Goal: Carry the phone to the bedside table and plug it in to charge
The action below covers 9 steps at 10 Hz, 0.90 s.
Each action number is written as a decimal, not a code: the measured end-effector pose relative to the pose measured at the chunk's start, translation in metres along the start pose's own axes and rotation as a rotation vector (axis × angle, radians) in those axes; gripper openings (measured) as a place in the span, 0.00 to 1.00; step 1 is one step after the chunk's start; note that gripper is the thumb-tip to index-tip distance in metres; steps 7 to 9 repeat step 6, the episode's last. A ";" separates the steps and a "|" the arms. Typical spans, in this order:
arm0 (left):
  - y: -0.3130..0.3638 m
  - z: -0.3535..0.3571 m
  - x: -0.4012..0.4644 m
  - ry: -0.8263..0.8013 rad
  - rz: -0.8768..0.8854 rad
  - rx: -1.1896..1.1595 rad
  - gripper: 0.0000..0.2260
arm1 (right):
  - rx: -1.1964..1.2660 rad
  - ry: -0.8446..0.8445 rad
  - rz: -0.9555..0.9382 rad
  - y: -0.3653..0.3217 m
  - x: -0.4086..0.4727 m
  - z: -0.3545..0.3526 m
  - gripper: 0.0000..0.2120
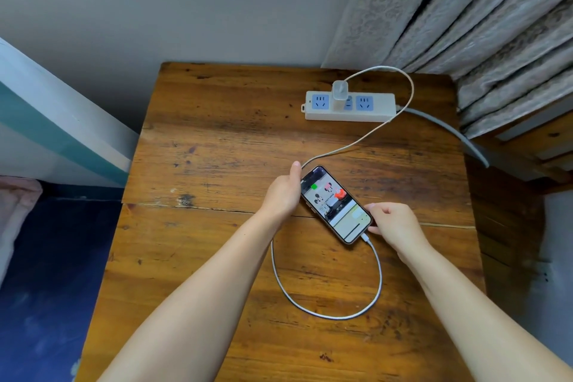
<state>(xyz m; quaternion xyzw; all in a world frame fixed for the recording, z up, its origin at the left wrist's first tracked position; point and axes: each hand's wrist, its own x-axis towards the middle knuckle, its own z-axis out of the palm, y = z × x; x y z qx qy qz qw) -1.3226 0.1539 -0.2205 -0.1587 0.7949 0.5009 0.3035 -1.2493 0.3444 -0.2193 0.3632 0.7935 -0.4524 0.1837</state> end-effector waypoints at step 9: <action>-0.028 -0.049 -0.013 0.163 0.174 0.254 0.21 | 0.085 -0.044 0.087 -0.002 -0.028 -0.038 0.17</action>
